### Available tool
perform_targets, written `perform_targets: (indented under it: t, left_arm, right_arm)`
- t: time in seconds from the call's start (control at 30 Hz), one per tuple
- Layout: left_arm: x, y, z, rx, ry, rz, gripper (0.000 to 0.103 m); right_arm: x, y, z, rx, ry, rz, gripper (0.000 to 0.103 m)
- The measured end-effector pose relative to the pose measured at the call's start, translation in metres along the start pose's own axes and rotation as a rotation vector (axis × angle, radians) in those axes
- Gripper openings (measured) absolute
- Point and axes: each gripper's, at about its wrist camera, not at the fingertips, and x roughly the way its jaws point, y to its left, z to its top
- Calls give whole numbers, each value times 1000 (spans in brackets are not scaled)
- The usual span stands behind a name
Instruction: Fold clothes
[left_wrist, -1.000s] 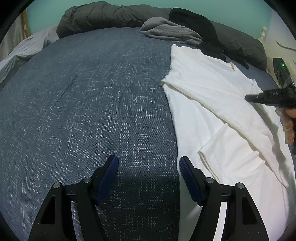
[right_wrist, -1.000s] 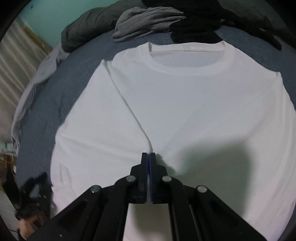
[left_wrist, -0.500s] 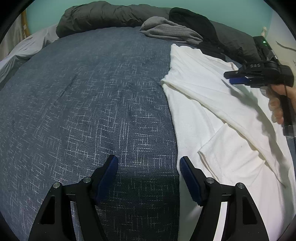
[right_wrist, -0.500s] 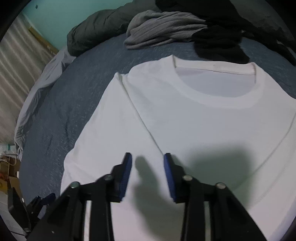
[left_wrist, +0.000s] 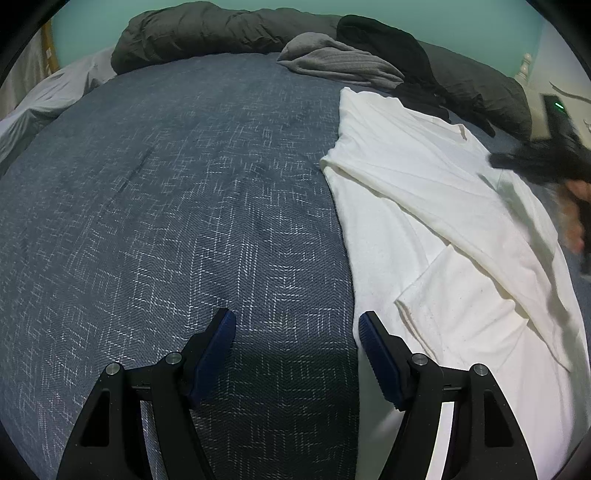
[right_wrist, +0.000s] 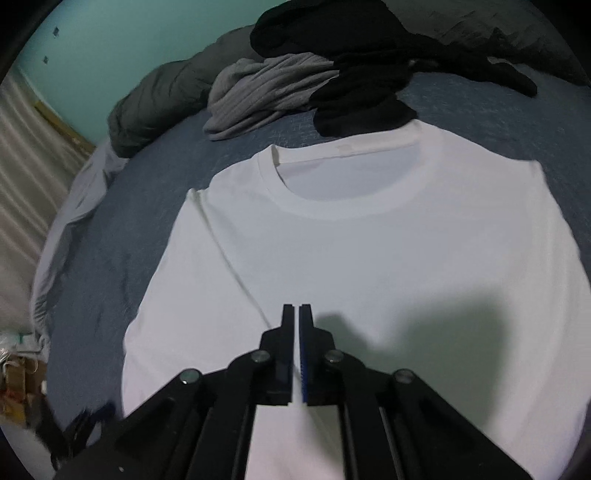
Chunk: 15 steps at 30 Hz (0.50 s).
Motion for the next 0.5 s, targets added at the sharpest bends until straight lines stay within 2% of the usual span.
perform_targets:
  t: [0.07,0.1,0.2,0.33,0.43,0.5]
  left_arm:
    - [0,-1,0,-3,1,-1,73]
    - [0,0,0,-4,1,-2,73]
    - [1,4,3,-6,2,-3,73]
    - [0,6,2,-7,2,-1,73]
    - [1,6,3,-6,3,2,73]
    - [2,6,4,-5,3,4,73]
  right_arm:
    - [-16,-8,-17,-11,16,7,22]
    - [-24,-13,-26,-16,26,11,35]
    - [-46,-28,-56,-32,44,1,37]
    - [-54,-43,-88,-42,85,2,37]
    - [-51,-44,-102,-73,106,10,36]
    - [-47,-40,-105,-97,108,25,32]
